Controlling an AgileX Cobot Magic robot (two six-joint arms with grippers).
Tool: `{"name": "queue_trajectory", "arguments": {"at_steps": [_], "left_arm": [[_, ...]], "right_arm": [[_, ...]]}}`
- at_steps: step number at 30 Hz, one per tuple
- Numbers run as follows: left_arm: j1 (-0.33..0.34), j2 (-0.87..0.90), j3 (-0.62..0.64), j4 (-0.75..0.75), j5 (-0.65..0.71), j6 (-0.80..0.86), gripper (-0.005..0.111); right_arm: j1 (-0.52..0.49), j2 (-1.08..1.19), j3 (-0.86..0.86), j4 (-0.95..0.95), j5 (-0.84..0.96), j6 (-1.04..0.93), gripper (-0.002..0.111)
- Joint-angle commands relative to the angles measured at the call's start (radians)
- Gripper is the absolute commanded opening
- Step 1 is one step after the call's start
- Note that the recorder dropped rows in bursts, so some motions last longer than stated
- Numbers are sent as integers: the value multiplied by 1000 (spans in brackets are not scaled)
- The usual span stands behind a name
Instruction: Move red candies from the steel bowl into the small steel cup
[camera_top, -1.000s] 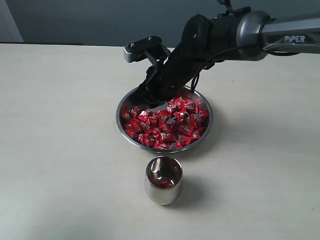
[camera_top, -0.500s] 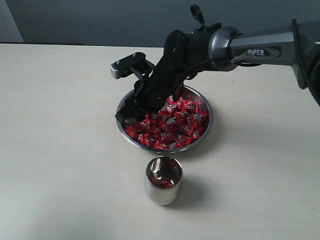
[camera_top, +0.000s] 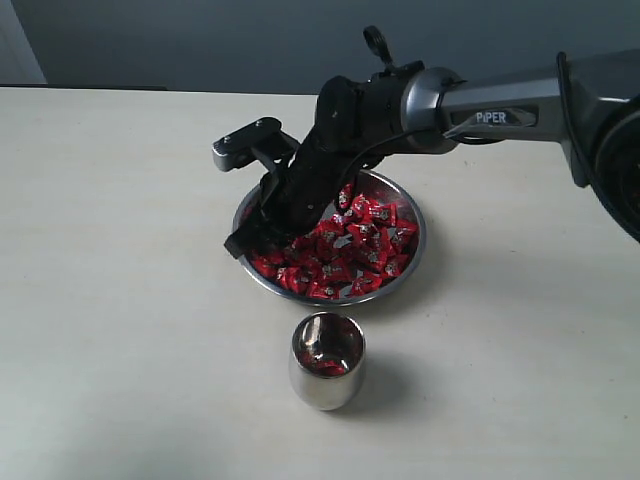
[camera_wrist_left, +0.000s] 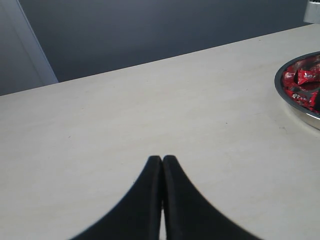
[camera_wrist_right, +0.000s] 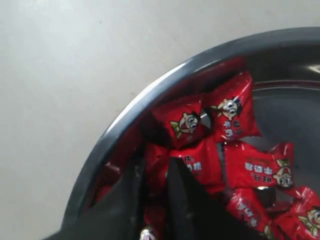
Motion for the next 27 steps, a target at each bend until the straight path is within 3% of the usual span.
{"name": "queue_trajectory", "arguments": {"at_steps": [1, 10, 18, 27], "left_arm": [[0, -4, -1, 3, -7, -5, 0], [0, -4, -1, 3, -7, -5, 0], [0, -4, -1, 3, -7, -5, 0], [0, -4, -1, 3, -7, -5, 0]], "right_arm": [[1, -4, -6, -6, -21, -7, -1], [1, -131, -6, -28, 28, -1, -1], [1, -290, 13, -31, 291, 18, -1], [1, -530, 264, -27, 314, 41, -1]]}}
